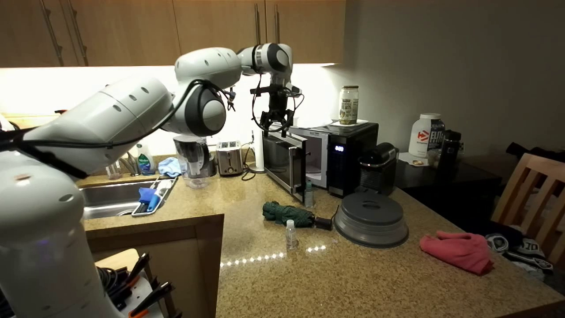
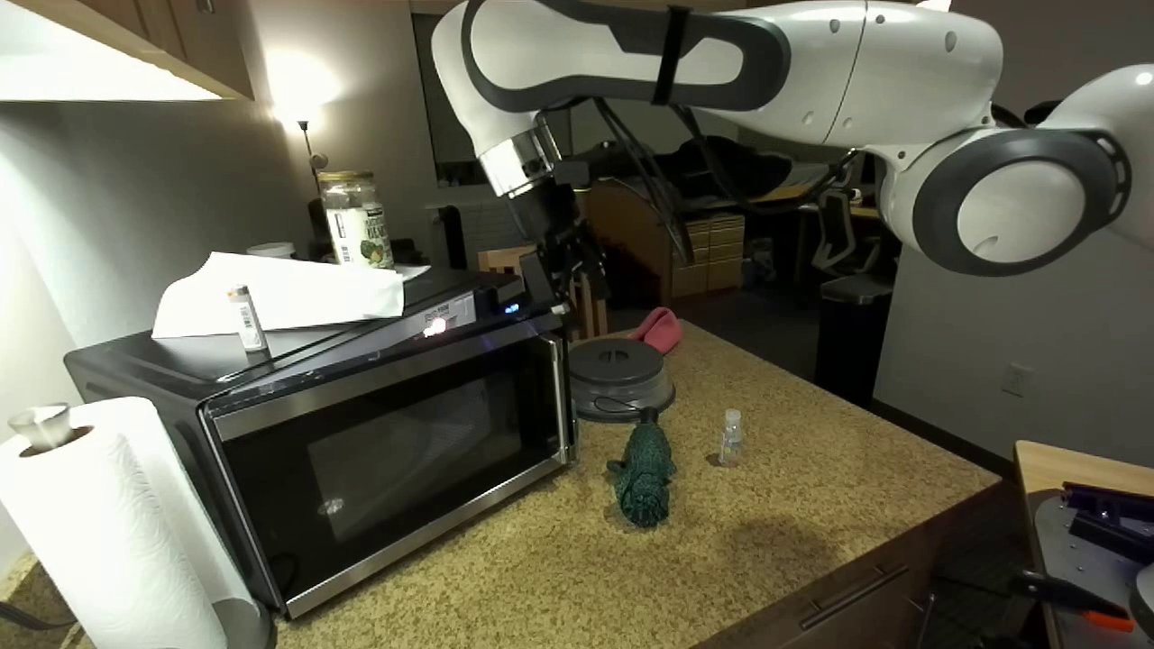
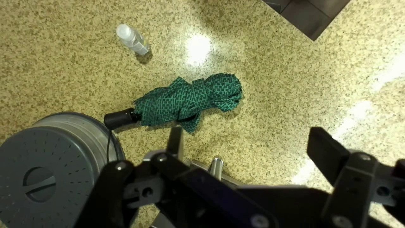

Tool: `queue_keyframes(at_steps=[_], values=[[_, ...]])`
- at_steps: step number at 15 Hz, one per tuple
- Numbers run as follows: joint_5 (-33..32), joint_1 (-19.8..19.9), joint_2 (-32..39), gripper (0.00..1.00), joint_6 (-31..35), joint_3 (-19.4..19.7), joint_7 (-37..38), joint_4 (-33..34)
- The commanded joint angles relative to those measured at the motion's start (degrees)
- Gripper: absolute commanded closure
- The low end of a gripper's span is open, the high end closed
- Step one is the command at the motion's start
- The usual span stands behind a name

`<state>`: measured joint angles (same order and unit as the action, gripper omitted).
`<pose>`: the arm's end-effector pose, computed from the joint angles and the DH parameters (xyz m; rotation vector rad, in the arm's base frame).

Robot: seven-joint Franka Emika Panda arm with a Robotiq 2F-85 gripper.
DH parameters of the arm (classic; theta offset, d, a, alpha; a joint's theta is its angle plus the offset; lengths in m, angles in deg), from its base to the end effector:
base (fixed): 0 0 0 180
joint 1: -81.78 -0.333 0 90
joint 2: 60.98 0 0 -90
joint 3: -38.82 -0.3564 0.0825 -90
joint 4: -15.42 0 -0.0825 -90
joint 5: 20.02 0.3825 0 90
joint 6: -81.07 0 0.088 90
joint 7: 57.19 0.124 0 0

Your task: Open the microwave

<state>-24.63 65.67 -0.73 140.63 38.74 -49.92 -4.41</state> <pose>0.7256 0.1973 0.4389 2.9483 0.1874 -0.5009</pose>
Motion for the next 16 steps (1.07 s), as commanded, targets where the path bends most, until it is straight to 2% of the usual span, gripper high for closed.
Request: queue_keyframes(at_steps=[1,9,16], values=[[2.34,3.31,-2.17,0.00,0.53,-0.80,0.28,-0.51],[4.80,10.88,-3.36,0.00,4.10,-0.61,1.14,-0.98],[3.63,11.14,-3.36,0.00,4.54,0.05,0.28,-1.56]])
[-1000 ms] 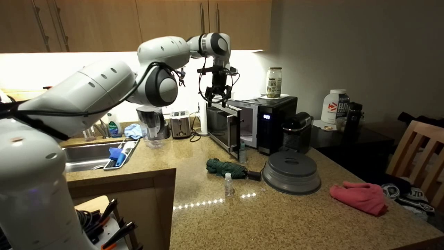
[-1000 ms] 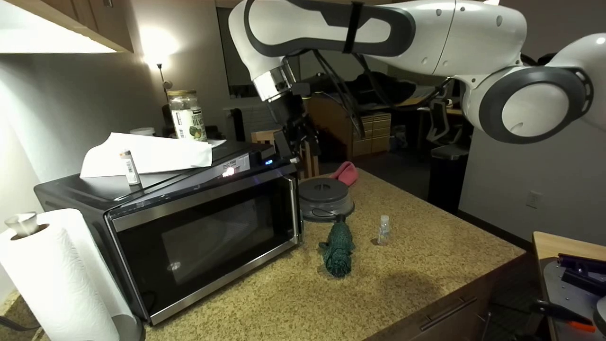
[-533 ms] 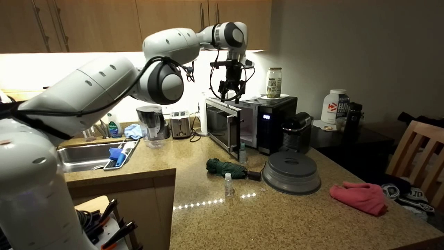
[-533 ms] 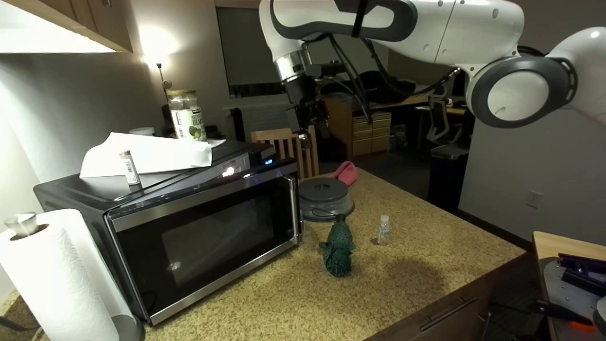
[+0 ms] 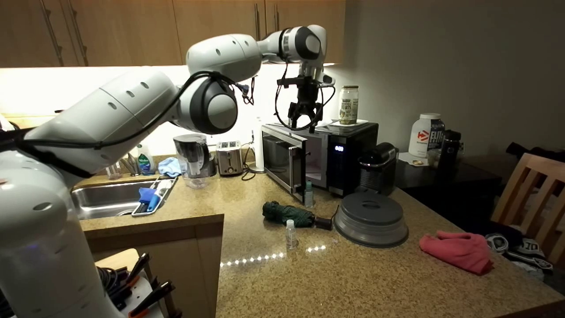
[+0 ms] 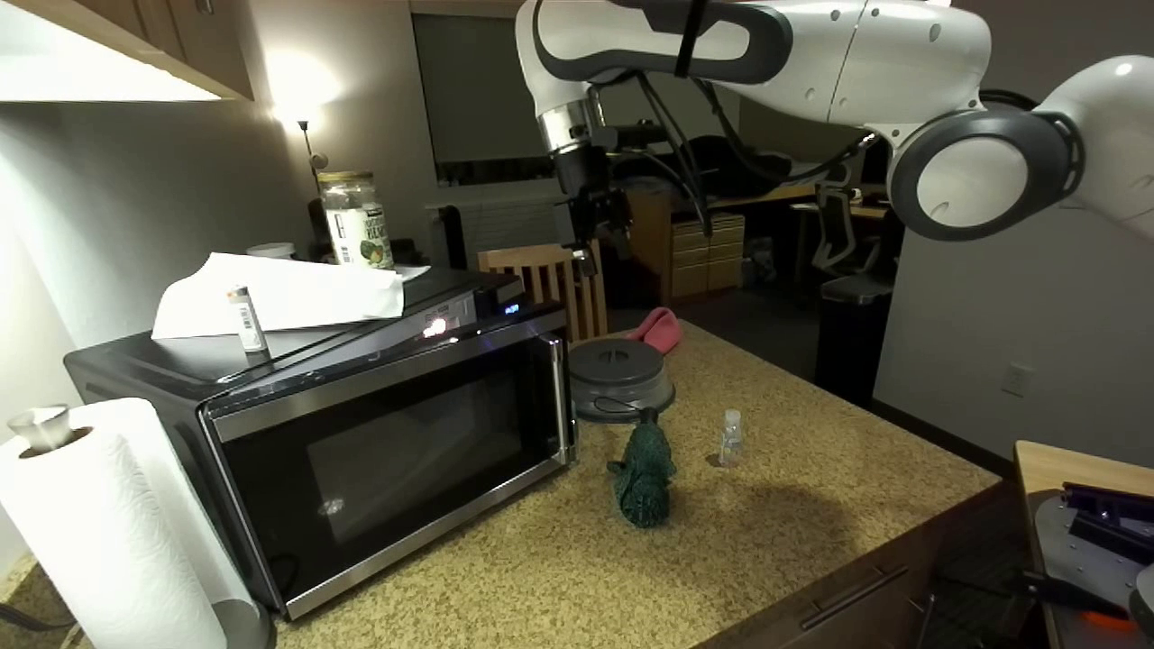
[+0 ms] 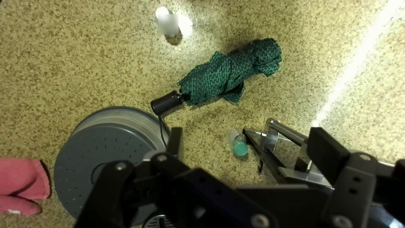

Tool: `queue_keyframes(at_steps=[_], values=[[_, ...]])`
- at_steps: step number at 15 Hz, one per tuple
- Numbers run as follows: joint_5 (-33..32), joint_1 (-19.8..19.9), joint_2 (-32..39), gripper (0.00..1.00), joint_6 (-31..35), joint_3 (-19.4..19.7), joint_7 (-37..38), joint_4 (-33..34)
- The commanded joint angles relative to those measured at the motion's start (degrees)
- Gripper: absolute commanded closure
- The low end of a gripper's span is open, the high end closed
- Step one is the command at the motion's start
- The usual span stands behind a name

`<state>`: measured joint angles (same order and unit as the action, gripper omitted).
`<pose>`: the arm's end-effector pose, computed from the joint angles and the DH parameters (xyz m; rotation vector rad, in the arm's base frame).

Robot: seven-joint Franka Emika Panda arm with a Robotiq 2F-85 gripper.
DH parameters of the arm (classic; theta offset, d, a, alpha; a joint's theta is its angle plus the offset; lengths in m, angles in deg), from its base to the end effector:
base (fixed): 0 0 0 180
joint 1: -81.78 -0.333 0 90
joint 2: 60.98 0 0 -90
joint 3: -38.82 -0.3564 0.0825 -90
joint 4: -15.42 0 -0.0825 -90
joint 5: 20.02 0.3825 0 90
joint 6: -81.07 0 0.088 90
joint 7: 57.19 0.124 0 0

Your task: Open the microwave

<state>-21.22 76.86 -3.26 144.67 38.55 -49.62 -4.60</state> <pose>0.7540 0.0631 0.4737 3.0749 -0.0772 -0.3765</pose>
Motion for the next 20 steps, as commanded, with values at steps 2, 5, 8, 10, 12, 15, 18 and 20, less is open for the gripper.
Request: queue_keyframes(at_steps=[2,5,8,10,12,15,18,20], values=[[0.21,-0.12,-0.83,0.00,0.50,0.23,0.03,-1.37],[0.21,-0.12,-0.83,0.00,0.50,0.23,0.04,-1.37],[0.21,-0.12,-0.83,0.00,0.51,0.23,0.04,-1.37],[0.21,-0.12,-0.83,0.00,0.51,0.23,0.04,-1.37],[0.21,-0.12,-0.83,0.00,0.51,0.23,0.04,-1.37],[0.11,0.32,-0.44,0.00,1.59,0.46,-0.33,-1.41],[-0.04,0.57,0.06,0.00,4.22,0.68,-0.77,-1.25],[-0.14,0.51,0.31,0.00,6.37,0.82,-0.73,-1.24]])
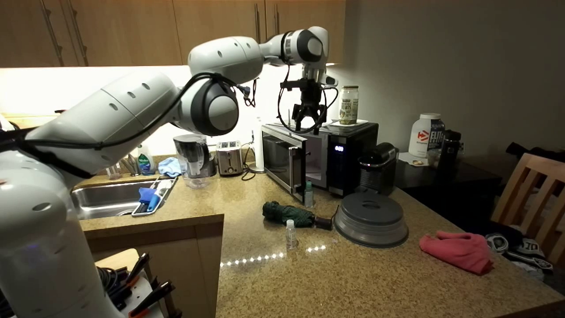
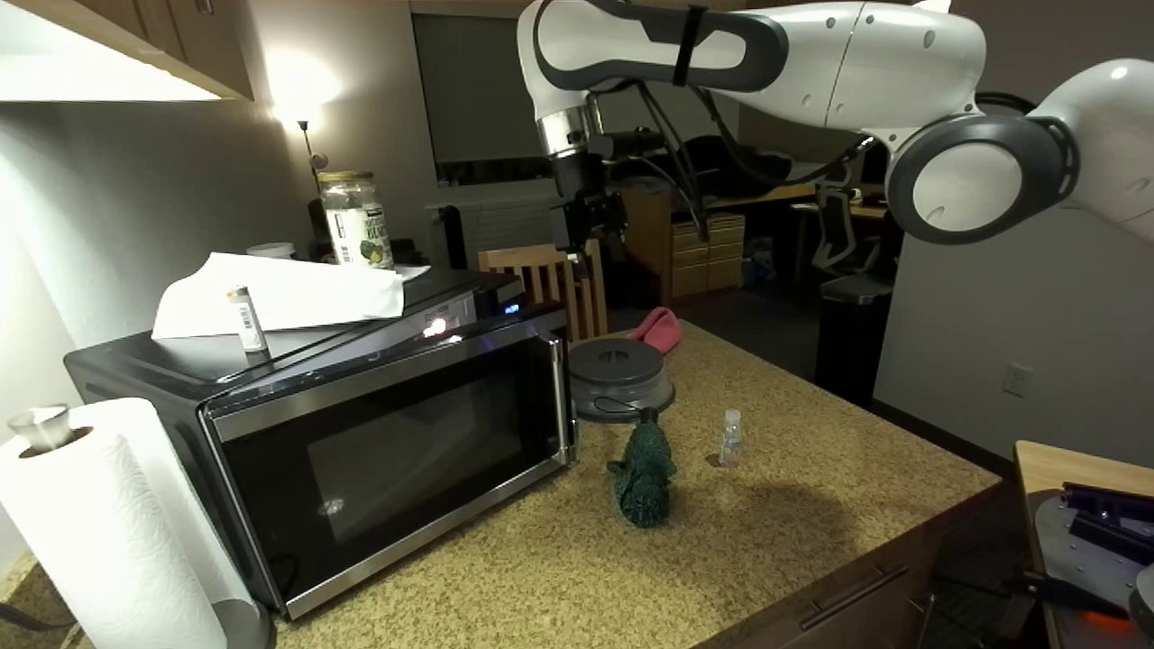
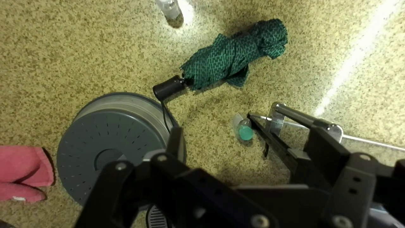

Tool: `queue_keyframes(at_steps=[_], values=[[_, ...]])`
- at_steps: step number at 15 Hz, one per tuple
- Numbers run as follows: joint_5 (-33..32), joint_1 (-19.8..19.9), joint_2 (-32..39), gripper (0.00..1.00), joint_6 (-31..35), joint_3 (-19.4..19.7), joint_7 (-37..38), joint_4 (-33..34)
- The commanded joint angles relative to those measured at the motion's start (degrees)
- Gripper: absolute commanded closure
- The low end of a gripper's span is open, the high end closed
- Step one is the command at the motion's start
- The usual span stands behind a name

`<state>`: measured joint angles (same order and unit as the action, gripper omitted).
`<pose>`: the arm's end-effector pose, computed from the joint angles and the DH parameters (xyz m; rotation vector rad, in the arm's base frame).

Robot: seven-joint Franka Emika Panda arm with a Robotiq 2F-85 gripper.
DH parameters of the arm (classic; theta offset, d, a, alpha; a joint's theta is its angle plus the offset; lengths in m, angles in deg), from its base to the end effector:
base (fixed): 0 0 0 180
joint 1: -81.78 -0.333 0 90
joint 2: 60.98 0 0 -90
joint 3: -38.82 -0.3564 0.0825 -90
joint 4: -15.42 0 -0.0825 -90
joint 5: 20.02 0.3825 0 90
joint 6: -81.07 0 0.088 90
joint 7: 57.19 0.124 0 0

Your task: Open the microwave

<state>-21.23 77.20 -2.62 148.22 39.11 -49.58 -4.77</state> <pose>0.7649 0.0567 0.4676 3.0802 -0.0959 -0.3019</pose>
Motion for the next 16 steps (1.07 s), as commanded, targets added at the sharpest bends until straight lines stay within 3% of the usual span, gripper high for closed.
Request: queue_keyframes(at_steps=[1,12,16], values=[[-0.11,0.14,-0.23,0.00,4.00,0.26,-0.92,-1.04],[-1.65,-0.16,0.44,0.00,14.00,1.62,-2.87,-1.21],[-1.19,0.00,2.10,0.00,13.13,1.59,-3.52,-0.13]])
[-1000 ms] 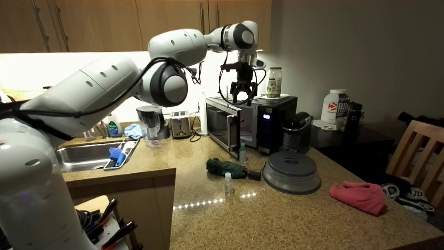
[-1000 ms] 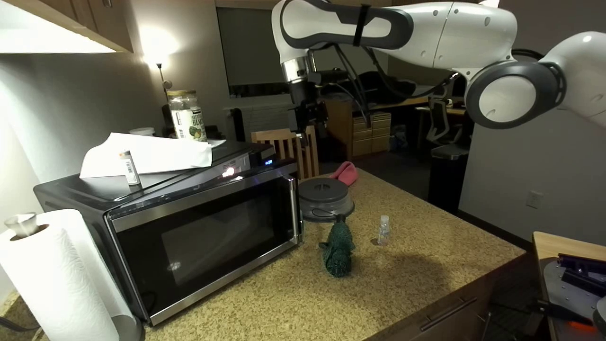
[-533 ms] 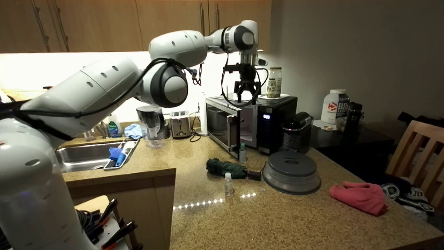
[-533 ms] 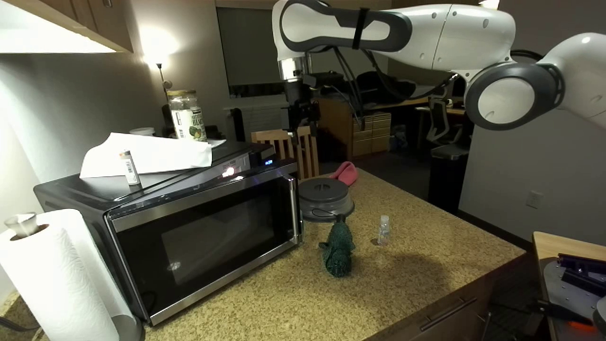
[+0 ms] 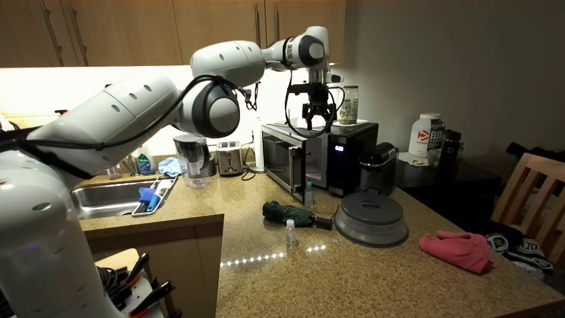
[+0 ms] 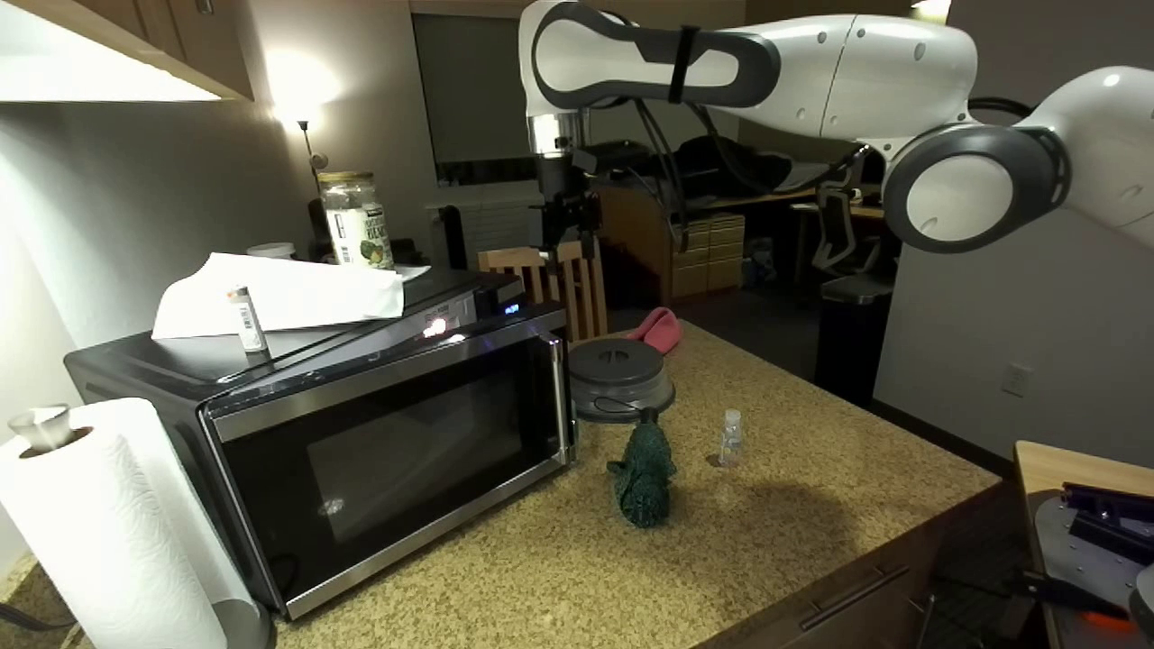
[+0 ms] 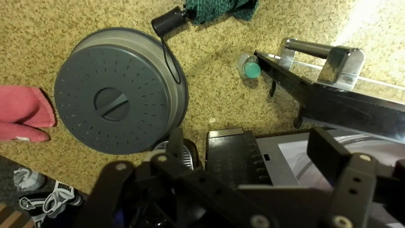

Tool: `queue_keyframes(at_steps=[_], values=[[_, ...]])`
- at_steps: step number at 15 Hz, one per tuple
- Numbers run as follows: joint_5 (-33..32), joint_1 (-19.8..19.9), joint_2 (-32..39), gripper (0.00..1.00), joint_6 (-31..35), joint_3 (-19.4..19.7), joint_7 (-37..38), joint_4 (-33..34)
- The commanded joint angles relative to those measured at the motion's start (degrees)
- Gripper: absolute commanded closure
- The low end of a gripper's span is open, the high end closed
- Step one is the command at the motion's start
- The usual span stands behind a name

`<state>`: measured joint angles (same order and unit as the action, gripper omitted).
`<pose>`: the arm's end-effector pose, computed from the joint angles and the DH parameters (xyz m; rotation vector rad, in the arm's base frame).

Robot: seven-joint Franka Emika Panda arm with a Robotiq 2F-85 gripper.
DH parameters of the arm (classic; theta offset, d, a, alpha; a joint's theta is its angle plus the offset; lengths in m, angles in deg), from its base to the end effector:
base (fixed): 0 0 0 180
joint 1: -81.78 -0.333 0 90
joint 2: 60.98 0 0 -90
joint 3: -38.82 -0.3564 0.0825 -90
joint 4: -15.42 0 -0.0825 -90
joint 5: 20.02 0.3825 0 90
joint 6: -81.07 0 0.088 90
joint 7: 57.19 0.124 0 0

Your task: Open the microwave

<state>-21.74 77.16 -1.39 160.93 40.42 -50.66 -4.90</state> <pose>0.7974 0.0522 0.4667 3.0870 -0.0815 0.0065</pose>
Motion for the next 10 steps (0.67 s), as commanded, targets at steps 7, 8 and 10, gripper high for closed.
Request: queue_keyframes(at_steps=[7,8,10], values=[[-1.55,-1.11,3.62,0.00,3.14,1.16,-4.27,0.00],[-1.63,-1.48,4.04,0.00,4.27,1.29,-4.17,0.00],[-2.35,-2.35,4.25,0.00,7.16,1.29,-3.61,-1.49]])
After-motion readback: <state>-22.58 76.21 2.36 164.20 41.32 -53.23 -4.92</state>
